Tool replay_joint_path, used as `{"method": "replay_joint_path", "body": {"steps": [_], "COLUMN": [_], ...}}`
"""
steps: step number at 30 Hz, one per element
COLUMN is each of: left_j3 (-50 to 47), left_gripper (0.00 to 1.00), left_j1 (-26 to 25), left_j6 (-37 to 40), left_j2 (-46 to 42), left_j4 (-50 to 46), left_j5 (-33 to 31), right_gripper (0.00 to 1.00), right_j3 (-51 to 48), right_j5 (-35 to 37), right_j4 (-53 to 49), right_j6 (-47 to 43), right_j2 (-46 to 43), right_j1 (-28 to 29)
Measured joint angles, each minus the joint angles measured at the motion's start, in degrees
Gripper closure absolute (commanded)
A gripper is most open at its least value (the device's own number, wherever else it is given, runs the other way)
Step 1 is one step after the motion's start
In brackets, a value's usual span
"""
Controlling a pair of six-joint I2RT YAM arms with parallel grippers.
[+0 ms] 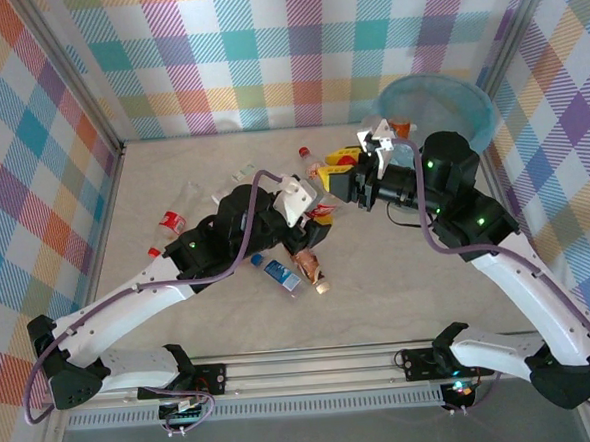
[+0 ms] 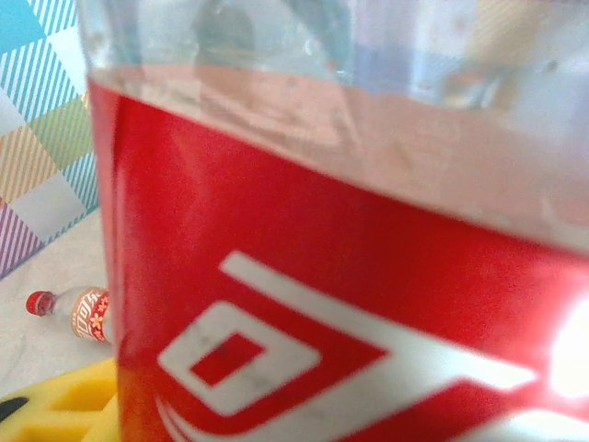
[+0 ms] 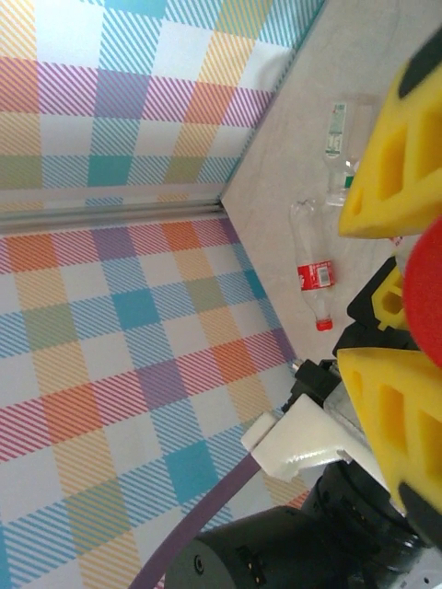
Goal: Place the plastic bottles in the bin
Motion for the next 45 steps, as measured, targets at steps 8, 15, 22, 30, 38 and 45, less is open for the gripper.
{"method": "replay_joint_path", "body": {"steps": [8,15,22,30,38,45], "left_j3": [0.11,-0.76,-3.19,-3.82,-5.27,-7.61], "left_gripper": [0.21,0.09,0.00,0.00,0.00,0.00], "left_j1": [-0.31,-0.35,-0.35,-0.35,-0.35,-0.35], "left_j6": [1.25,0.59,-0.22,-0.24,-0.24,-0.24], "left_j2": [-0.02,-3.61,-8.22,-10.82,-12.02,-12.35], "left_j4": [-0.24,0.52,1.88,3.17,3.39,3.56], "left_j5": [0.04,-0.57,-3.34,-3.89,-3.89,-4.02], "right_gripper": [1.00,1.00,1.00,1.00,1.00,1.00], "right_j3": [-0.96,-0.76,-0.48,6.71,21.59,23.85], "right_j5": [-0.02,0.22,1.88,8.24,24.48,37.13], "right_j4": [0.07,-1.68,-2.99,-9.66,-17.20,-16.94], "right_j6": [-0.07,-1.11,-1.36,-3.98,-12.90,-19.21], "right_j2": [-1.11,-1.57,-1.60,0.39,7.04,9.73], "right_j1": [0.02,0.02,0.02,0.02,-3.91,-15.50]}}
